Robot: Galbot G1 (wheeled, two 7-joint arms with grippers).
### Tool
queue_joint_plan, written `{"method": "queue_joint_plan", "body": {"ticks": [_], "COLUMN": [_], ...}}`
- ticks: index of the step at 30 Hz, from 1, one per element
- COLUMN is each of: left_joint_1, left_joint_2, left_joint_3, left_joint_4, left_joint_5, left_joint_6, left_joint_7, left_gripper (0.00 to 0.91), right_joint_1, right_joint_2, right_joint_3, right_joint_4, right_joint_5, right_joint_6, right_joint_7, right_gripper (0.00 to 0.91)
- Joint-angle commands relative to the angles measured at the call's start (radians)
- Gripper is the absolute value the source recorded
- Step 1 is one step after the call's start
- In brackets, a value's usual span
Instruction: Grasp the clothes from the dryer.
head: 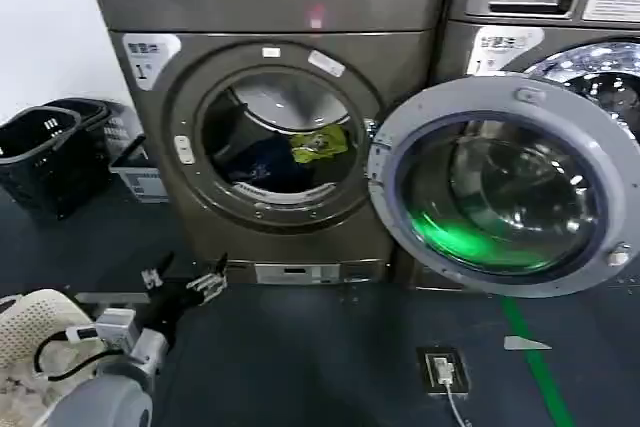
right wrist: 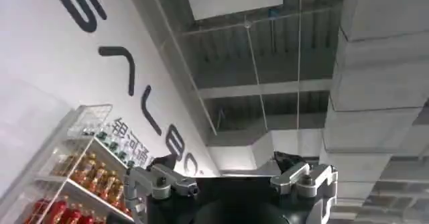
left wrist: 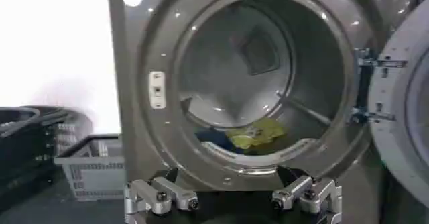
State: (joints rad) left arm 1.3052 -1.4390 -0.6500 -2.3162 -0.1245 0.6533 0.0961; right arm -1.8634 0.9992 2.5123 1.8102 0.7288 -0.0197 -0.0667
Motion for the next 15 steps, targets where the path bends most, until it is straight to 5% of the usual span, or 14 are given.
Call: {"method": "queue_joint_plan", "body": {"ticks": [1,15], "left_joint_1": [-0.001,-0.004], "left_joint_2": [0.0,0.002], "left_joint_3": [0.002,0.008], "left_joint_4": [0.001,0.003], "left_joint_5": [-0.003,0.0], "left_joint_6": [-0.001,-0.002], "left_joint_7": [0.001,0.005], "left_gripper": [0.907,0.907], "right_joint_1": [-0.002,0.003], "right_joint_2": [-0.001,0.002], "right_joint_3": [0.002,-0.009], "right_joint_4": [-0.001,-0.004], "right_joint_5": [0.0,0.02], "right_joint_6": [0.001,0.062], "right_joint_7": [-0.001,-0.021], "right_gripper": [0.907,0.907]}}
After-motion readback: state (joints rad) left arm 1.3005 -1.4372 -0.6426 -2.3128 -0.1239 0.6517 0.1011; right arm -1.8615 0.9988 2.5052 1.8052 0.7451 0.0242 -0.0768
